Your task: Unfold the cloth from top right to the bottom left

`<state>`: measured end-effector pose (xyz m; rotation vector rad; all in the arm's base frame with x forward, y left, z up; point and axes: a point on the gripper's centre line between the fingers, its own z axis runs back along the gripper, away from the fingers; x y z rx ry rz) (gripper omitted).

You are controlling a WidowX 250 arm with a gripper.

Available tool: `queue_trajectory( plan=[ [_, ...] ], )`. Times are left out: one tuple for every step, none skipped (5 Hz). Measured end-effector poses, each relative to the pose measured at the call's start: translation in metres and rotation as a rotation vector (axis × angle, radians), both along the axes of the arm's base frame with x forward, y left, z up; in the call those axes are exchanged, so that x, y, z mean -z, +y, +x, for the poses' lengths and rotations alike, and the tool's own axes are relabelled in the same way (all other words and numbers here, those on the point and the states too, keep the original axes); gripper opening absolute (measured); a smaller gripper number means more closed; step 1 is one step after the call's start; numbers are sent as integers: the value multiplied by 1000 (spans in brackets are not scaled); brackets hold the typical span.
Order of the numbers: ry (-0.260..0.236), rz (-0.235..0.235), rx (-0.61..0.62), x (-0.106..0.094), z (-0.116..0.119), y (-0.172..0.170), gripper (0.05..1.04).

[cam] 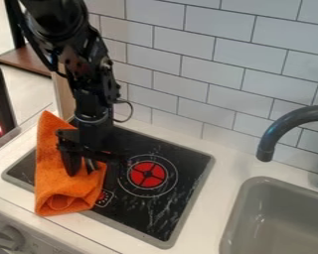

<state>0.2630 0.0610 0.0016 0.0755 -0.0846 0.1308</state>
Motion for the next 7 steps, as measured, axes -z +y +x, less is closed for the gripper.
queue_trajectory(
  plan=[
    [-24, -3, 1, 0, 4, -1, 633],
    [-35, -7, 2, 0, 6, -1, 348],
    [-35, -14, 10, 0, 6, -3, 160],
    [-31, -28, 14, -1, 4, -4, 64],
    [-37, -61, 1, -8, 3, -1, 50],
    [-116, -101, -70, -31, 1, 21, 50],
    [-175, -128, -174, -46, -11, 46, 50]
  ],
)
